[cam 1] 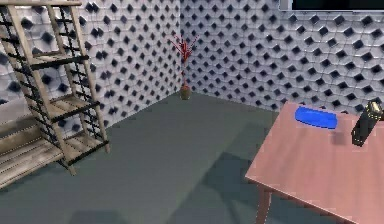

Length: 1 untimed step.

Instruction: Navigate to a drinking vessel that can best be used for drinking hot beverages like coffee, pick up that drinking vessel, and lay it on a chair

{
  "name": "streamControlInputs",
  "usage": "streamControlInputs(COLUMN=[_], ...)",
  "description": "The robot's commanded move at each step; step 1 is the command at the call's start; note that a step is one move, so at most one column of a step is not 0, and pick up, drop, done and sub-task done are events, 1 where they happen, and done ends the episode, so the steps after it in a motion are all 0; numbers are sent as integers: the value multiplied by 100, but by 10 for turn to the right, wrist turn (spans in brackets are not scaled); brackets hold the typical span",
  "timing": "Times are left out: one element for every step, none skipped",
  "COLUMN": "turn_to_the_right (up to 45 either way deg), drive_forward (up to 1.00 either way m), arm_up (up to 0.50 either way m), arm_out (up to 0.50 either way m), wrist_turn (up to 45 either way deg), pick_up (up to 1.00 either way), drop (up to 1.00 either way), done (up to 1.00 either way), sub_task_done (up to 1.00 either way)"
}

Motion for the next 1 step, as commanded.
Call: streamControlInputs(turn_to_the_right=[0], drive_forward=[0], arm_up=[0], arm_out=[0], wrist_turn=[0], pick_up=[0], drop=[0], done=[100], sub_task_done=[0])
